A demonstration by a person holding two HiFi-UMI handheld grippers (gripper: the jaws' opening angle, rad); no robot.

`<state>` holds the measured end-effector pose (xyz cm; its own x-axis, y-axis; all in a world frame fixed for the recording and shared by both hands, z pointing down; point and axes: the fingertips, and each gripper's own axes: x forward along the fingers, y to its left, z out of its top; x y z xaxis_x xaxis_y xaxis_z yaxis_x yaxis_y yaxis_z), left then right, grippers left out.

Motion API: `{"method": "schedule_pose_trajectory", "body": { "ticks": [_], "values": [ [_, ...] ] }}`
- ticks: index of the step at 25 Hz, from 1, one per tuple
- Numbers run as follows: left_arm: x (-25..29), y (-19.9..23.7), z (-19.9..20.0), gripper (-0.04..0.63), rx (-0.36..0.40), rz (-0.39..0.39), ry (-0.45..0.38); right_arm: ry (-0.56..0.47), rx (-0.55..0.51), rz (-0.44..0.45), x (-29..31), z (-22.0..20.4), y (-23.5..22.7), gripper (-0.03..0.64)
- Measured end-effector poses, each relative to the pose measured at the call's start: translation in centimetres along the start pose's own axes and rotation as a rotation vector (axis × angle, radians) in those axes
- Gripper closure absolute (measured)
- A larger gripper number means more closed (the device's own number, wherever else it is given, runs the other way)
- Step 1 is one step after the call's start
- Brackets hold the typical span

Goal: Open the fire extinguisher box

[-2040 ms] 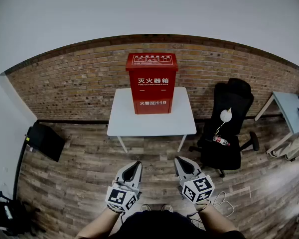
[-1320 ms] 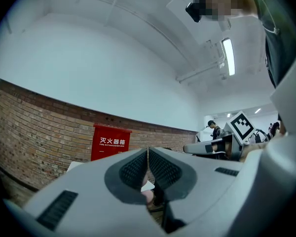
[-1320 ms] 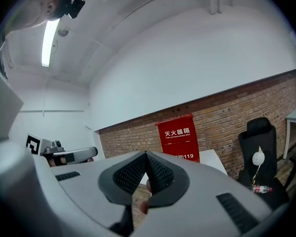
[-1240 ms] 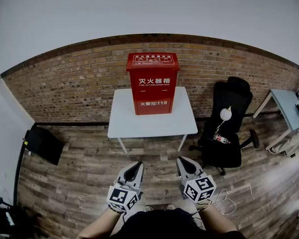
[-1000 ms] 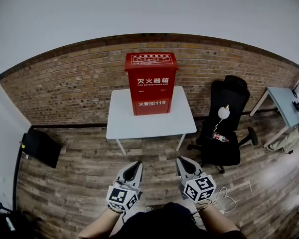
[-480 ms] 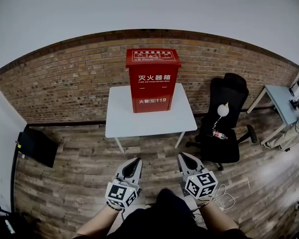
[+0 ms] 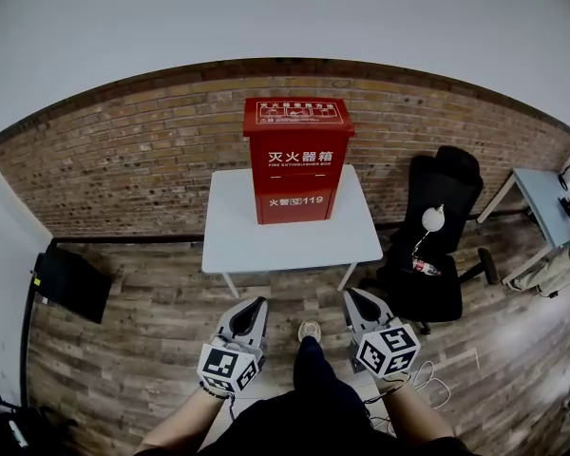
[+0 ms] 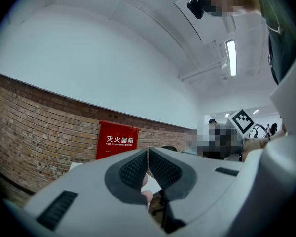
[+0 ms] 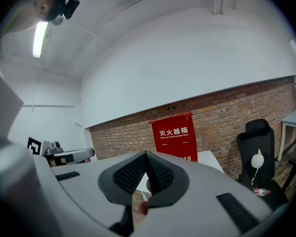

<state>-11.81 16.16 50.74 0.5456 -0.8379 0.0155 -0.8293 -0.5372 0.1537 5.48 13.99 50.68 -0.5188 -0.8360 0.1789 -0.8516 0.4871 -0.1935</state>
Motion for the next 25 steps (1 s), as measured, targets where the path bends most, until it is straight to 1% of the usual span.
{"method": "schedule_pose_trajectory", "body": {
  "ticks": [3, 6, 10, 16, 22, 25],
  "values": [
    [2.5, 1.8, -0.1, 0.535, 0.010, 0.022, 0.000, -0.005, -0.018, 0.010, 2.3, 0.7, -2.1, 0.598],
    [5.5, 3.7, -0.1, 0.535, -0.005, 0.049, 0.009, -0.012, -0.008, 0.007, 4.9, 1.7, -5.0, 0.598],
    [10.4, 6.2, 0.9, 0.535, 0.000, 0.063, 0.012, -0.023, -0.010, 0.023, 9.2, 4.4, -8.9, 0.598],
    [18.5, 10.6, 2.7, 0.535, -0.008, 0.107, 0.012, -0.020, -0.008, 0.041, 16.4, 8.2, -15.3, 0.598],
    [26.8, 14.1, 5.1, 0.535, 0.006, 0.130, -0.004, -0.004, -0.024, 0.094, 23.8, 11.3, -20.2, 0.598],
    [30.3, 15.0, 6.1, 0.535, 0.013, 0.123, -0.014, 0.005, -0.021, 0.124, 27.2, 12.4, -21.9, 0.598]
  ]
}}
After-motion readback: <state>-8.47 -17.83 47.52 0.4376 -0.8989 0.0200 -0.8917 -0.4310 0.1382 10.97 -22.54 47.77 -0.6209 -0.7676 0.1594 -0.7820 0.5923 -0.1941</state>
